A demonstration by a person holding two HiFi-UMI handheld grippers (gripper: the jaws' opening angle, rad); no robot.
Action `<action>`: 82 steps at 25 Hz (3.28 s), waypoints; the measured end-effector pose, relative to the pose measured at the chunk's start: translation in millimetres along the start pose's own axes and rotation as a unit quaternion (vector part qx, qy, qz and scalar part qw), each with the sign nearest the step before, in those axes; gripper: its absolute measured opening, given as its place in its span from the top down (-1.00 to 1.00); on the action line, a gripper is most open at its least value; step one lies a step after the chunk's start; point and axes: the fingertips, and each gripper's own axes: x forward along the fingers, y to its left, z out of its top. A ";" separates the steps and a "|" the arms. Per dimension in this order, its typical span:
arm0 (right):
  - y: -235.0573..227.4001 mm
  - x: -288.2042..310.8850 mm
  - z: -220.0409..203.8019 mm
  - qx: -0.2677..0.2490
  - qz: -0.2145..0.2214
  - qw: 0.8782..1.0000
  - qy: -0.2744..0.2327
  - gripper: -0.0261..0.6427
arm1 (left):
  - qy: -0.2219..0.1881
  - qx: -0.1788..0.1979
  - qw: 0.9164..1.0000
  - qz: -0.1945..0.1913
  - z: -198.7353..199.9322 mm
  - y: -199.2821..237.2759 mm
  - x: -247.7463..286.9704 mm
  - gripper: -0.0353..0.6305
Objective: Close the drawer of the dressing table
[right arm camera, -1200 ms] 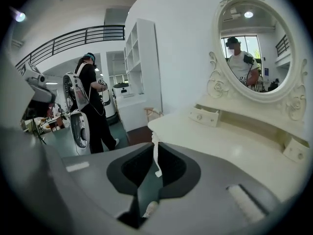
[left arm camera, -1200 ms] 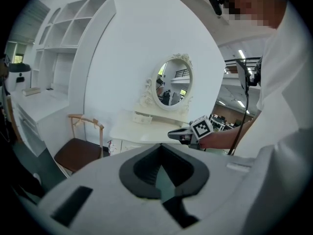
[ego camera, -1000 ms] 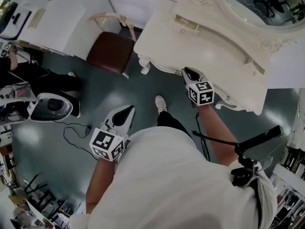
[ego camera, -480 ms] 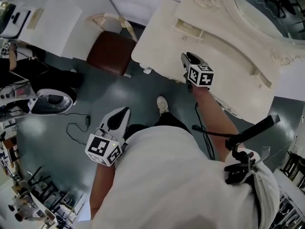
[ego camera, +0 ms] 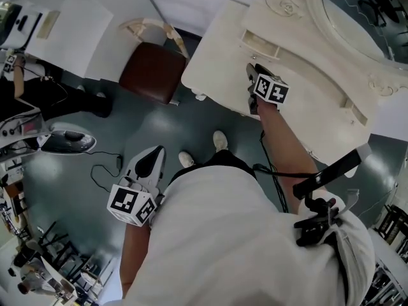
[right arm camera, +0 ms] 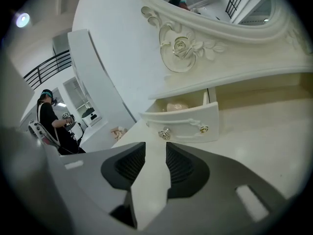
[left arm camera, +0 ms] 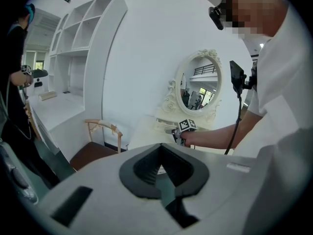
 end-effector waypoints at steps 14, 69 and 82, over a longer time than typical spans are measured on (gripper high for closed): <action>-14.9 30.7 14.5 0.069 -0.029 0.997 -0.012 0.59 | 0.001 -0.010 1.000 0.024 8.9 27.6 1.7 0.89; -52.5 68.1 70.0 0.061 -0.035 0.997 -0.025 0.65 | 0.004 -0.001 0.999 0.037 32.7 33.3 30.8 0.89; -49.7 70.4 74.2 0.064 -0.041 0.997 -0.029 0.65 | -0.001 -0.004 0.999 0.036 36.2 44.8 24.1 0.89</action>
